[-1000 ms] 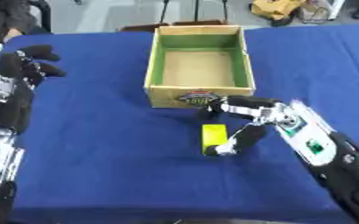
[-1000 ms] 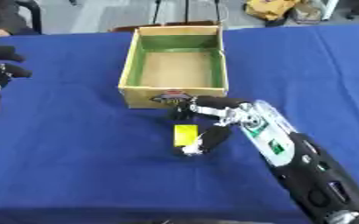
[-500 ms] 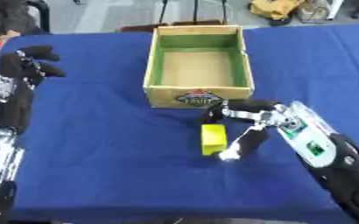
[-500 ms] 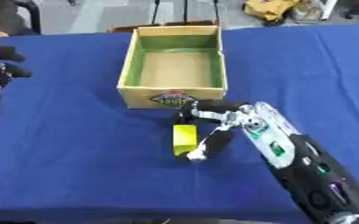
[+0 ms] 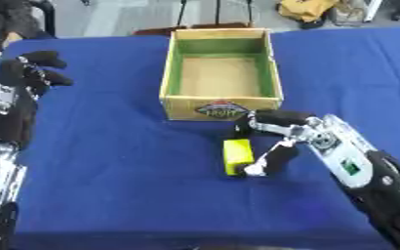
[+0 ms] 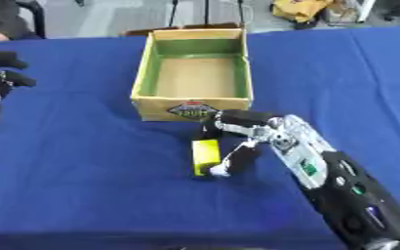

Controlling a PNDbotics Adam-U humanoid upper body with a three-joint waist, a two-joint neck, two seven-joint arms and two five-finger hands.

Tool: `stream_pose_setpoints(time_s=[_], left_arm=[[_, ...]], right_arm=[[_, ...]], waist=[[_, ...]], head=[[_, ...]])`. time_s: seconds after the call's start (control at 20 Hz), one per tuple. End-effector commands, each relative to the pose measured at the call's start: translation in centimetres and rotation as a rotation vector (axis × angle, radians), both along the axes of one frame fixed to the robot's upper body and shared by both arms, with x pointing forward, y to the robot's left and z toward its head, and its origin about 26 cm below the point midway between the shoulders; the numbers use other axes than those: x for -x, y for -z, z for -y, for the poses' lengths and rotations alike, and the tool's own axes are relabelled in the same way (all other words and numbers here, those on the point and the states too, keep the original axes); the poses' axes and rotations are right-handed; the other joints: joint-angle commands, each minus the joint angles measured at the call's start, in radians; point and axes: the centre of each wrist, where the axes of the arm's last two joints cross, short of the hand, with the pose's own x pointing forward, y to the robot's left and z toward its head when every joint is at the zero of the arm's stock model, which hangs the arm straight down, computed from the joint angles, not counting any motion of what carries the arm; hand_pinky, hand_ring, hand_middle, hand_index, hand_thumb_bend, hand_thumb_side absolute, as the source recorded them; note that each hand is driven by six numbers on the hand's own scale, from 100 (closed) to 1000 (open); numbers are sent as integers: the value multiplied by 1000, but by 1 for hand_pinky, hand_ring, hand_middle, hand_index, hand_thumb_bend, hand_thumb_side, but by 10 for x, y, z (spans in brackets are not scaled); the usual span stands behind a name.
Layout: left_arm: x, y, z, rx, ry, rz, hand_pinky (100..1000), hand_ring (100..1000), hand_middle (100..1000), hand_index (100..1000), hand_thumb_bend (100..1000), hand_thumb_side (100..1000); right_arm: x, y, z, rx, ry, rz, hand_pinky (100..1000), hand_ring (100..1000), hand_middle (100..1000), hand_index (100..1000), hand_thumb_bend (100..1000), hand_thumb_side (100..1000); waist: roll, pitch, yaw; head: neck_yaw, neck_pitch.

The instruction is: Pick up objects on the table and place them in the box.

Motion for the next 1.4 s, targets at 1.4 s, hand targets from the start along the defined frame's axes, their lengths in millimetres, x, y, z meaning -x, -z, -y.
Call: stream_pose_setpoints(time_s=[1.4], left_arm=[[-1, -12, 1, -23, 28, 32, 697, 542, 607, 742, 838, 869]], right_arm=[[-17, -107, 38, -141, 158, 364, 559, 457, 369, 622, 100, 271]], waist=[[-8, -26, 26]], head=[[-25, 5]])
